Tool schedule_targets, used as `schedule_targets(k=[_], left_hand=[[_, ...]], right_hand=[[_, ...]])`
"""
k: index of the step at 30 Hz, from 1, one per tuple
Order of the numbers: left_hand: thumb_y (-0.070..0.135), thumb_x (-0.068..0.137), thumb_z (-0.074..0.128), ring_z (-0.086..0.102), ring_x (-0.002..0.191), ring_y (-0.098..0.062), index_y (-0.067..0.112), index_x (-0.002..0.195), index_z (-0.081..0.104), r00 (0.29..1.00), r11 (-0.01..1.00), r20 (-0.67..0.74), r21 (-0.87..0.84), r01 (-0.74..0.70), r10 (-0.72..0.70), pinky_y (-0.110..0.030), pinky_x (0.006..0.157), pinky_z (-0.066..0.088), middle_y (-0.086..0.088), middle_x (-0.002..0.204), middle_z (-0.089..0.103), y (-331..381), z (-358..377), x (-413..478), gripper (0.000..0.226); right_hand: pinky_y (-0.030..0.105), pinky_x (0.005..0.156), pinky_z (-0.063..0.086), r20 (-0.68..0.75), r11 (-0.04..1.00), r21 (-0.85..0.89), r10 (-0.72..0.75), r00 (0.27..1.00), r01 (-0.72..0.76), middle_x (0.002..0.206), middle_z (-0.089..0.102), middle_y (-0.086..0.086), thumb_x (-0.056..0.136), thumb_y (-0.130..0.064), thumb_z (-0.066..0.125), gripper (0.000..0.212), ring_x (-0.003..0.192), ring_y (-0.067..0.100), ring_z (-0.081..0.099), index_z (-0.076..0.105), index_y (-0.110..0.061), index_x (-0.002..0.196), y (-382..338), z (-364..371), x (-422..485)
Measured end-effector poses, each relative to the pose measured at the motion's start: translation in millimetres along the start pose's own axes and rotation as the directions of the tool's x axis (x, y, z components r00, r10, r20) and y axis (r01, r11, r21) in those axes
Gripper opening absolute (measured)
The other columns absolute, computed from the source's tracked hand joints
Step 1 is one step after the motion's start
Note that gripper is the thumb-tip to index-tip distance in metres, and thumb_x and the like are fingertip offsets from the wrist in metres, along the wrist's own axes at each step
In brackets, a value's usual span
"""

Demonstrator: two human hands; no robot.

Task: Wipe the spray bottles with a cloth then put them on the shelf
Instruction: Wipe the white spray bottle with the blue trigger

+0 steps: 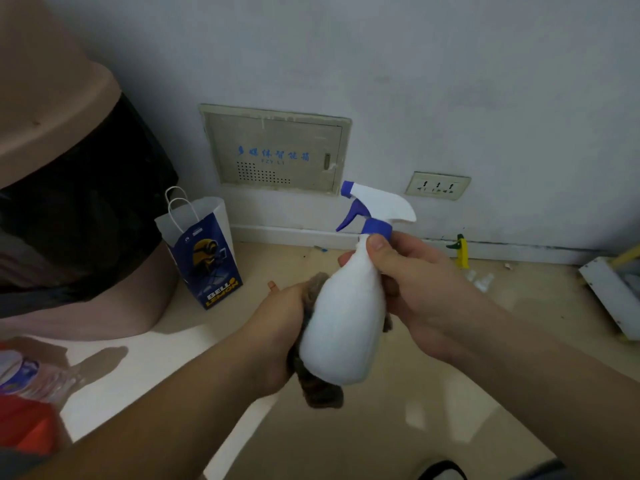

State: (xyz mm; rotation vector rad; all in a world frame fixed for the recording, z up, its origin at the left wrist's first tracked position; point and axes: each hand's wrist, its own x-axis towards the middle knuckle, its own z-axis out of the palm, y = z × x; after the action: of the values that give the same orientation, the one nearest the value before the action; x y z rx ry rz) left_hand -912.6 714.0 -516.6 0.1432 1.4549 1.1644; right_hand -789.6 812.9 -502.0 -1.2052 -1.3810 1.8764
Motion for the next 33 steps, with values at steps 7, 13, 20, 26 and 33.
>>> schedule_targets(k=[7, 13, 20, 26, 33], left_hand=[[0.059, 0.101, 0.034, 0.062, 0.111, -0.022, 0.036, 0.119, 0.057, 0.828, 0.635, 0.078, 0.603, -0.483, 0.556, -0.048, 0.102, 0.049, 0.002, 0.118, 0.066, -23.8, 9.6, 6.6, 0.038], [0.062, 0.09, 0.051, 0.05, 0.127, -0.014, 0.035, 0.154, 0.028, 0.618, 0.094, 0.325, 0.832, -0.547, 0.716, -0.038, 0.097, 0.053, 0.006, 0.145, 0.046, -47.8, 14.1, 4.6, 0.072], [0.073, 0.082, 0.063, 0.07, 0.1, -0.011, 0.048, 0.109, 0.067, 0.956, 0.909, 0.163, 0.304, -0.283, 0.243, -0.04, 0.097, 0.056, 0.014, 0.103, 0.074, -17.5, 0.8, 20.5, 0.037], [0.061, 0.093, 0.047, 0.056, 0.107, -0.013, 0.039, 0.135, 0.041, 0.631, 0.068, 0.261, 0.892, -0.448, 0.731, -0.04, 0.09, 0.055, 0.01, 0.125, 0.054, -38.8, 16.1, 9.2, 0.048], [0.059, 0.084, 0.07, 0.071, 0.093, -0.004, 0.049, 0.118, 0.063, 0.841, 0.704, 0.215, 0.467, -0.535, 0.496, -0.041, 0.092, 0.059, 0.017, 0.104, 0.074, -16.2, -4.6, 21.8, 0.037]], right_hand=[[0.035, 0.076, 0.058, -0.048, 0.999, -0.016, 0.051, 0.998, -0.051, 0.105, 0.079, 0.015, 0.104, -0.024, 0.061, 0.022, 0.086, 0.023, 0.072, 0.073, -0.008, 0.116, -0.5, 1.1, 7.0], [0.031, 0.068, 0.056, -0.139, 0.999, -0.032, 0.035, 0.99, -0.04, 0.091, 0.079, 0.006, 0.099, -0.023, 0.07, 0.006, 0.083, 0.023, 0.074, 0.072, -0.018, 0.101, 9.9, 3.2, 9.1], [0.049, 0.093, 0.059, -0.137, 0.998, -0.06, 0.017, 0.99, -0.025, 0.103, 0.078, 0.009, 0.096, -0.023, 0.074, 0.011, 0.099, 0.029, 0.074, 0.071, -0.02, 0.107, 14.7, 3.3, 12.0], [0.033, 0.071, 0.056, -0.099, 0.996, 0.0, 0.083, 0.992, -0.084, 0.101, 0.08, 0.005, 0.093, -0.027, 0.077, 0.021, 0.092, 0.021, 0.076, 0.071, -0.023, 0.113, 13.5, 2.1, 11.6], [0.039, 0.074, 0.06, -0.139, 0.997, -0.05, 0.057, 0.989, -0.065, 0.108, 0.078, 0.011, 0.093, -0.023, 0.077, 0.022, 0.084, 0.023, 0.074, 0.069, -0.018, 0.112, 10.5, 6.1, 14.1]])
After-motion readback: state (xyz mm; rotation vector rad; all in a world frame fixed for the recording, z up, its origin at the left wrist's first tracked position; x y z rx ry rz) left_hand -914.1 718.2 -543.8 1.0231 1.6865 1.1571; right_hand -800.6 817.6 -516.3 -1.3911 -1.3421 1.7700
